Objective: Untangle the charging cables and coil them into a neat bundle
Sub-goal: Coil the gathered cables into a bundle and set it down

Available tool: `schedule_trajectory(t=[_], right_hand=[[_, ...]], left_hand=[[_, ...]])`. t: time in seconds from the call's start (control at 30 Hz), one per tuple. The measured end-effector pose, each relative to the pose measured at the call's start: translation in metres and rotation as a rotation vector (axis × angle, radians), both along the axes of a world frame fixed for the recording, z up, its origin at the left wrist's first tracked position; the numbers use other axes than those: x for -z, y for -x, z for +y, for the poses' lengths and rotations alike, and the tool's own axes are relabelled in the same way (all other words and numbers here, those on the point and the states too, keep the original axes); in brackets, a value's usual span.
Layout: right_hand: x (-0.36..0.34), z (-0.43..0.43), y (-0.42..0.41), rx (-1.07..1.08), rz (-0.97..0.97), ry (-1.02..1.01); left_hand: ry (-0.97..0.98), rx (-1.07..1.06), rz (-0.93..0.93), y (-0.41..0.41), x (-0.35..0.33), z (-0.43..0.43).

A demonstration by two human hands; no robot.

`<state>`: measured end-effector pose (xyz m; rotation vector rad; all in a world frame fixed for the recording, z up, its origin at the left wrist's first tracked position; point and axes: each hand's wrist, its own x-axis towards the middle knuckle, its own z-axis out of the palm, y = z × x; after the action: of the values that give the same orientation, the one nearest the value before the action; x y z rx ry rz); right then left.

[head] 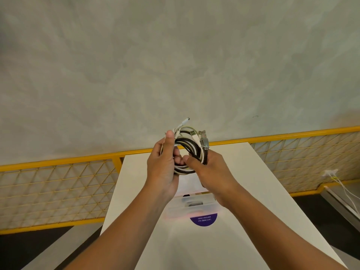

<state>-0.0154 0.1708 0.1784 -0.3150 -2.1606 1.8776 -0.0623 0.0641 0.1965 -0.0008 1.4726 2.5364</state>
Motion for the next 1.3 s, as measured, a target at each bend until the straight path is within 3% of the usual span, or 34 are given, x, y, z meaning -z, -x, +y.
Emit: schedule_trajectory(t=[0.4,0.73,1.03,1.17,1.3], right_hand=[[0.007,0.021,-0.003,0.015,-0.055,-0.192],[0.009,0.021,-0.006,-0.037,-0.163,-0.193],[0.006,0.025,-0.005,-0.097,-0.177,-0.196],[0.005,0.031,-0.008,-0.134,-0.209,-0.164],[0.006,0.033,-0.007,-0.154,-0.193,-0.143]], left_hand=[[0.506,0.194,0.156,0.004,0.008,-0.015],[0.939,0.124,0.414,0.009,0.02,-0.026],[1.103,-0.083,0.727,-0.001,0.015,-0.025],[1.08,0.086,0.618,0.003,0.012,-0.025],[0.837,0.208,0.396,0.003,0.013,-0.023]])
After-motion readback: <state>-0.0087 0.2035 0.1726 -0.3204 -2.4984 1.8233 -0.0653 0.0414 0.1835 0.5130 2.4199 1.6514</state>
